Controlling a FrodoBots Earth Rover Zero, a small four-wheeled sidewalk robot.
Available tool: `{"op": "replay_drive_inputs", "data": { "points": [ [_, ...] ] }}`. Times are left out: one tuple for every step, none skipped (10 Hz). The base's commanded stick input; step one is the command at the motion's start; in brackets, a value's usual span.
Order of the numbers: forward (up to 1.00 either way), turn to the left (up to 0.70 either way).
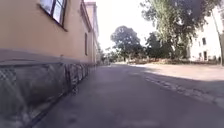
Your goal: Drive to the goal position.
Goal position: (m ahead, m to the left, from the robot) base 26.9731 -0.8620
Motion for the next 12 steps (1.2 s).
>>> {"op": "replay_drive_inputs", "data": {
  "points": [
    [0.7, -0.13],
    [0.7, -0.11],
    [0.7, 0.0],
    [0.7, 0.0],
    [0.7, 0.0],
    [0.7, 0.0],
    [0.7, 0.0],
    [0.7, 0.0],
    [0.7, 0.0],
    [0.7, 0.0],
    [0.7, 0.0],
    [0.7, 0.0]
  ]
}}
